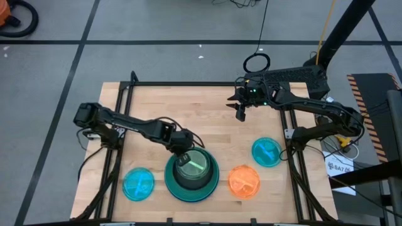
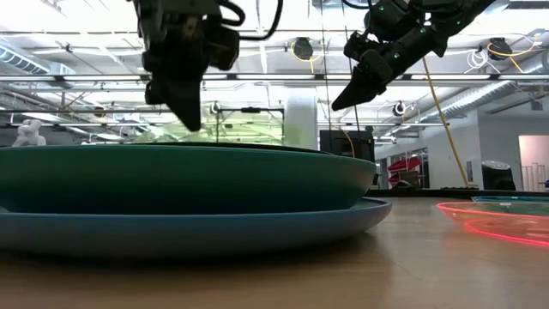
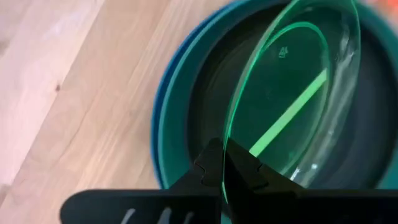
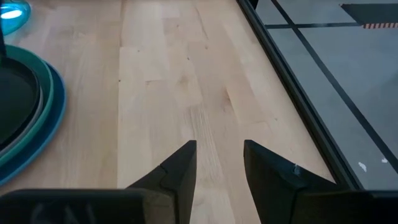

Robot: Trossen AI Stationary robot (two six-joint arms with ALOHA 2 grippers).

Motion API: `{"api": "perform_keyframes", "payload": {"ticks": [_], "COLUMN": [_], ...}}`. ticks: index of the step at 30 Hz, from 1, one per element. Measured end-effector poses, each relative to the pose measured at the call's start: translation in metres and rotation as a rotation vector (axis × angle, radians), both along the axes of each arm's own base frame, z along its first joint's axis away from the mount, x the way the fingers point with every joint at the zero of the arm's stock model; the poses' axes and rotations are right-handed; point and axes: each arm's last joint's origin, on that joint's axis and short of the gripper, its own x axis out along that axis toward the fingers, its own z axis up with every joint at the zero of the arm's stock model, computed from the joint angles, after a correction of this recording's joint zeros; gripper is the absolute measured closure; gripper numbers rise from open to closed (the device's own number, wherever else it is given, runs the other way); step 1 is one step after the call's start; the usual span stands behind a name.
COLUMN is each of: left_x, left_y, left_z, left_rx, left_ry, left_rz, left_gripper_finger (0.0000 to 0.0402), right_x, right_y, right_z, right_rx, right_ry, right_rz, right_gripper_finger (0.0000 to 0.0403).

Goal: Stack plastic plates
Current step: Stack the light green plate on top of the black plate

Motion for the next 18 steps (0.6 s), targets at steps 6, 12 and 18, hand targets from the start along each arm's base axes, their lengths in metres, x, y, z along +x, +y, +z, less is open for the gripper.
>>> {"api": "perform_keyframes", "payload": {"ticks": [6, 12, 18], "left_x": [0.0013, 0.0016, 0.0015], "left_y": [-0.0002, -0.0003, -0.0003], "left_z": [-0.005, -0.0049, -0.0049], "left_rx": [0.005, 0.005, 0.004], "left_ry": [0.021, 0.018, 0.019], "left_rz": [-0.009, -0.012, -0.012], "left_gripper_finger": [0.0399, 0.0398, 0.0387], "right_x": [0.0, 0.0, 0.0], "right_y": [0.0, 0.0, 0.0], "right_z": [0.0001, 0.0, 0.0], "right_rx": [0.0, 0.0, 0.0], "right_ry": [-0.001, -0.001, -0.001], "right_rz": [0.0, 0.0, 0.0], "right_gripper_finger": [0.0277, 0.0277, 0.0277]}}
